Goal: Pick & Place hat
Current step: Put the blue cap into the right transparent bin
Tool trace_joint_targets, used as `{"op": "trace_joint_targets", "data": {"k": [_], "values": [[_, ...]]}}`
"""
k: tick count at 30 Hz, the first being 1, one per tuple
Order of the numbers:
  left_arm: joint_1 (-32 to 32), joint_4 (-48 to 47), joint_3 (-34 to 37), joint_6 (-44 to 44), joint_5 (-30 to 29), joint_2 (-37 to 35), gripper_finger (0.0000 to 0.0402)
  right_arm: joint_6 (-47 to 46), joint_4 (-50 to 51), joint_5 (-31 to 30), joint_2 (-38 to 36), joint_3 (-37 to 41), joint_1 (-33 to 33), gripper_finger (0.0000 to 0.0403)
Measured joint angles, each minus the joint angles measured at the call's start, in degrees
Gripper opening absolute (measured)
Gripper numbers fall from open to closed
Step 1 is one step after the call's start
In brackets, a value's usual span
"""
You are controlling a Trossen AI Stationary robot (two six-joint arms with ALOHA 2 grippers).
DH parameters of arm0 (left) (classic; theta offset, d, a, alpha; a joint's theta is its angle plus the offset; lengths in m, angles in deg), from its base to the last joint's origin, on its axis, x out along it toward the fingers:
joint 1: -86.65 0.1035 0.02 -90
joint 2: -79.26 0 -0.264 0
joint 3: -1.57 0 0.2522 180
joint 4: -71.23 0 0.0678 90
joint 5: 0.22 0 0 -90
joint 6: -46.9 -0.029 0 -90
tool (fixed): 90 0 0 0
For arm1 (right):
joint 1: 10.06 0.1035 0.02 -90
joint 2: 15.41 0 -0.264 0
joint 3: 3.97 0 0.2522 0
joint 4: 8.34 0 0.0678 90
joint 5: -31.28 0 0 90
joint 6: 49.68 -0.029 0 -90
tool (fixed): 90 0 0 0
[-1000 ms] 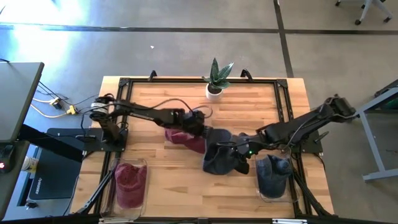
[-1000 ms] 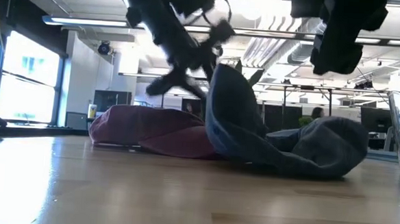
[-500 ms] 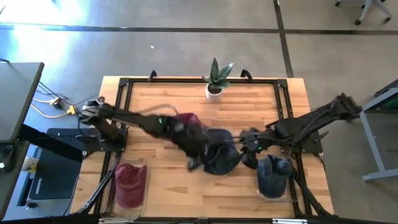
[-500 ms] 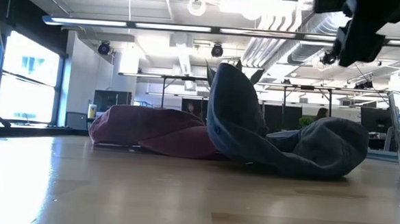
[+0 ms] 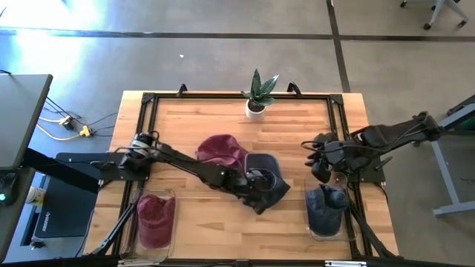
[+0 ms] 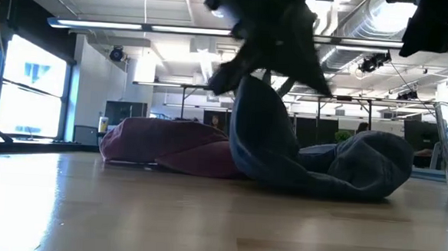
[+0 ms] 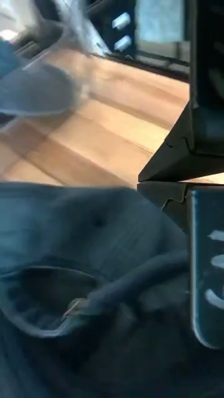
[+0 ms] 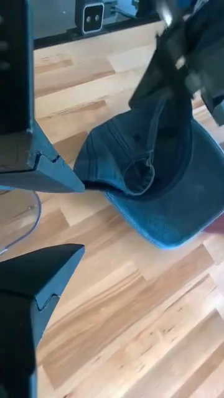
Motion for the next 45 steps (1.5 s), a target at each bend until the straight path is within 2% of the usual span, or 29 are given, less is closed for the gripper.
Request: {"op": "trace_joint_targets", "data": {"k": [3,6,10,14,19,22,25,28,33,39,41,43,45], "values": [[0.7,3.5,-1.1,0.7,-3.6,2.7,0.0002,0.1,0.8,-0.5,-0.5,0.0,0.0,0.0138],[0.7,-5.0,0.0,1.5,-6.3,3.8,0.0001,0.2,0.9,-0.4,-0.2,0.0,0.0,0.0138],[0.7,-12.6,-0.8,8.9,-15.2,3.4,0.0000,0.2,1.1,-0.4,-0.1,0.0,0.0,0.0138],[0.6,-28.8,-1.7,17.1,-19.1,4.3,0.0000,0.2,1.3,-0.6,0.1,0.0,0.0,0.0138],[0.6,-32.2,-4.8,20.7,-23.4,3.8,0.0000,0.2,1.1,-1.3,0.6,0.0,0.0,0.0138],[0.7,-35.8,-9.7,19.7,-24.3,4.0,0.0000,0.7,1.1,-1.2,1.0,0.0,0.0,0.0138],[0.7,-42.2,-16.3,15.1,-23.0,3.8,0.0000,1.7,0.1,-0.7,1.9,0.0,0.0,0.0138],[0.7,-48.7,-21.7,10.6,-16.9,3.8,0.0000,3.8,-3.3,-0.8,3.4,0.0,0.0,0.0138],[-0.8,-58.6,-22.2,9.7,-8.1,2.0,0.0000,11.2,-11.7,0.1,7.2,0.0,-1.1,0.0140],[-6.1,-57.8,-18.4,11.5,-4.0,-3.9,0.0000,24.1,-22.9,10.5,15.1,0.0,-8.1,0.0177],[-7.4,-54.4,-16.9,15.0,-2.9,-4.6,0.0000,29.3,-26.2,14.4,18.6,0.0,-11.9,0.0193],[-9.3,-56.5,-14.4,18.8,-4.0,-6.2,0.0000,33.7,-31.1,20.0,22.4,0.0,-16.1,0.0207],[-10.3,-51.5,-13.4,22.1,-4.4,-7.4,0.0000,37.8,-35.4,25.6,26.6,0.0,-20.0,0.0219]]}}
